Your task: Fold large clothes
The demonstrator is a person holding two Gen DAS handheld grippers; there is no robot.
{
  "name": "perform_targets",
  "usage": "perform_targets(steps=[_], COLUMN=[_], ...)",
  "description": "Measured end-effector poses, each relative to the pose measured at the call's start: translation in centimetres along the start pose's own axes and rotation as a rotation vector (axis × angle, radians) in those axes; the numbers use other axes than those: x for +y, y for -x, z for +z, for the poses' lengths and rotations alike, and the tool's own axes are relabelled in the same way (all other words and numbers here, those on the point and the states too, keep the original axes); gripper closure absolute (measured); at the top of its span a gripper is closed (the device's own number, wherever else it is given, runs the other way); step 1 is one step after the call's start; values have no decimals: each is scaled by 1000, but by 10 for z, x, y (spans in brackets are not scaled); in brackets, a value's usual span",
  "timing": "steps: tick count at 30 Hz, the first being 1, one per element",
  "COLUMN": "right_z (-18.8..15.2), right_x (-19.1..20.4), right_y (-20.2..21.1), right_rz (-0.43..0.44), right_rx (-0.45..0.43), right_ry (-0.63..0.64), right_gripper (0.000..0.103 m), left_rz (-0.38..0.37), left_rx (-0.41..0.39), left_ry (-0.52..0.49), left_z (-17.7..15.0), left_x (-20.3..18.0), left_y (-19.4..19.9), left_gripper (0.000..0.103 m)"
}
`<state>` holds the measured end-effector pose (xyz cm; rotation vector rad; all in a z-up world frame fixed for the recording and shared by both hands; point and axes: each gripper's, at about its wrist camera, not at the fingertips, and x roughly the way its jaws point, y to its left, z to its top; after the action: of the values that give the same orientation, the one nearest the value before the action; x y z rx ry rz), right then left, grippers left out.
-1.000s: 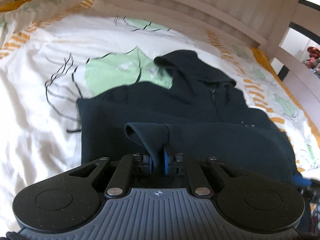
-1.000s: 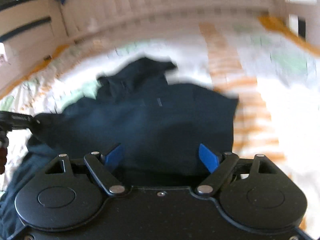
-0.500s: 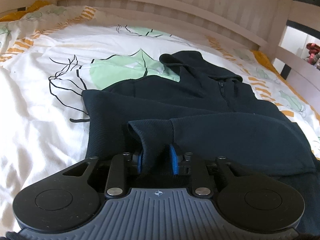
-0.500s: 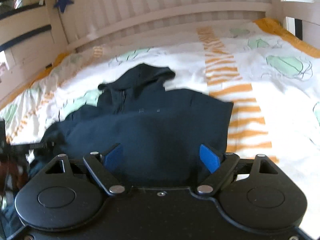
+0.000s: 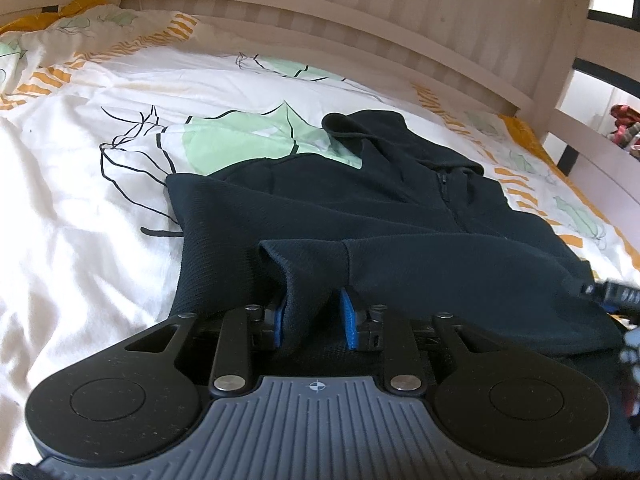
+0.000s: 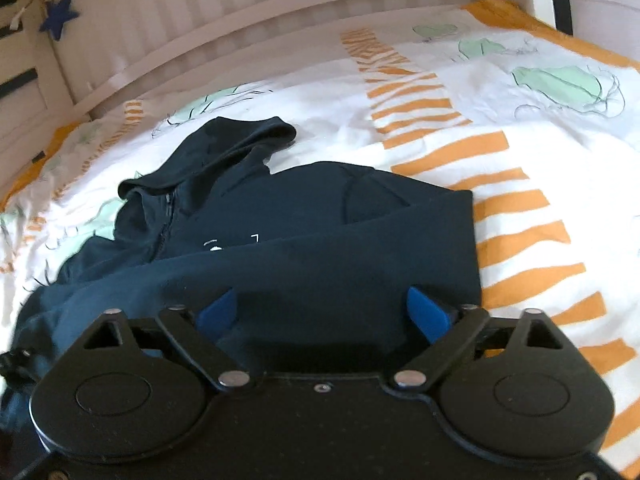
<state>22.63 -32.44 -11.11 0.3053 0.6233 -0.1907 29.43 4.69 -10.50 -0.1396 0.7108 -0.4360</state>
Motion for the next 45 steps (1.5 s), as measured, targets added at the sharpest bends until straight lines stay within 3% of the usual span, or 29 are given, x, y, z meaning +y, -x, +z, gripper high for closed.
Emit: perform_targets(steps=[3, 10, 15, 23, 30, 37, 43, 45], right_z=[-7, -9, -8, -8, -8, -8, -9, -9], right_x=[13, 8, 10, 10, 9, 10, 9, 9], right_y=[-3, -1, -4, -5, -5, -4, -4, -4], right_rz=[-59, -53, -59, -57, -55, -58, -57, -56], right_rx=[-9, -25, -24, -25, -26, -28, -28, -29], right_ry=[78, 70, 75, 75, 74, 76, 75, 74], right_gripper=[0, 0, 0, 0, 0, 0, 0, 0], left_rz=[2, 16, 57, 88, 233, 222, 240, 253], left_rx=[-2, -3, -12, 3, -46, -108, -35, -8], left_ry=[1, -13, -11, -34, -115, -135, -169, -171], left_z=[-1, 1, 3, 9, 13, 25, 13, 7], left_x=[0, -2, -2, 0, -10, -22, -29, -27], left_y=[-1, 3, 17, 27, 40, 40, 11, 1], left_gripper=[76, 76, 68, 68, 57, 44, 43, 38])
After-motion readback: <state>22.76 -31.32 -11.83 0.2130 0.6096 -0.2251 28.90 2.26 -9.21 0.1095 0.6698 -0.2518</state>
